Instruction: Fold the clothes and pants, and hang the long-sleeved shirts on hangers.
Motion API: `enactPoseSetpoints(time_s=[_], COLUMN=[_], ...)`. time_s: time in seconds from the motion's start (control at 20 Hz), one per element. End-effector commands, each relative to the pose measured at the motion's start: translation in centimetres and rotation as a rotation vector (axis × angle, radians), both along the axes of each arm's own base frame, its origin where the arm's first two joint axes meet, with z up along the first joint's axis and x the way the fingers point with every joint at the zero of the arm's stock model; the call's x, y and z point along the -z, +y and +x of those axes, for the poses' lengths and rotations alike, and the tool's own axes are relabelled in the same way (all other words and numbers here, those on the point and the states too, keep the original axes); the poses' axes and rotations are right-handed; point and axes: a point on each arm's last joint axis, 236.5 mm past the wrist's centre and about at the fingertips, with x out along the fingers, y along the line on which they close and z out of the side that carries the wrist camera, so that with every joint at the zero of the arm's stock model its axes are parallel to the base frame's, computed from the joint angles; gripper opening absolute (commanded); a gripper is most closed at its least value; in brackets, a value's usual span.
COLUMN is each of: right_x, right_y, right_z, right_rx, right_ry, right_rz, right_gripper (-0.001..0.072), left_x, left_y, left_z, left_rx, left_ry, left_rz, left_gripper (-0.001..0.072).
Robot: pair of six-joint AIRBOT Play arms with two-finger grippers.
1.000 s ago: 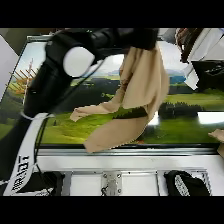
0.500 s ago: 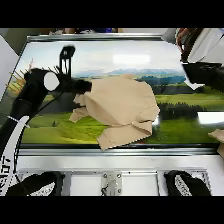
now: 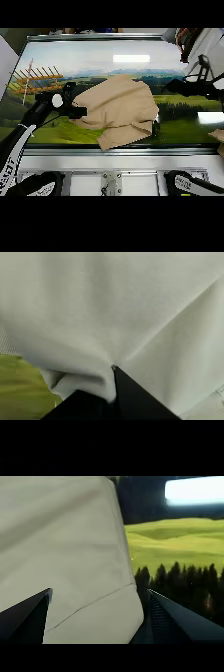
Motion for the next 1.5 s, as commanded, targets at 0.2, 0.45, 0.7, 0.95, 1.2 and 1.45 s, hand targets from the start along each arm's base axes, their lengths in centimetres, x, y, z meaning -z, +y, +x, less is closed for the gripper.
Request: enactPoseSetpoints(time_s=[0.2, 0.45, 0.7, 0.95, 1.2, 1.45], right_x=[11.4, 13.3, 13.4, 10.2, 4.7, 1.9], right_y=[1.4, 5.3, 7.7, 6.6, 3.2, 3.5], right_z=[3.0, 3.5, 4.1, 2.0, -5.7, -10.6], right_rx=[0.061, -0.031, -0.066, -0.158, -0.349, -0.357], right_ry=[0.167, 0.192, 0.17, 0.169, 0.248, 0.218], right_rz=[0.155, 0.145, 0.124, 0.043, -0.235, -0.263], right_gripper=[0.0652, 0.0652, 0.029, 0.0023, 0.0023, 0.0023], left_x=[0.5, 0.5, 0.6, -3.1, -8.8, -16.0], left_y=[-2.3, -3.7, -4.7, -7.0, -8.6, -8.7], left_z=[-2.2, -2.9, -5.0, -8.6, -11.5, -2.1], left_rx=[0.073, 0.119, 0.174, 0.301, 0.374, 0.281], left_ry=[0.046, 0.047, 0.102, 0.063, -0.053, -0.283], left_rz=[-0.003, -0.001, 0.01, -0.004, -0.069, -0.129], left_gripper=[0.0022, 0.0022, 0.0022, 0.0022, 0.0084, 0.072])
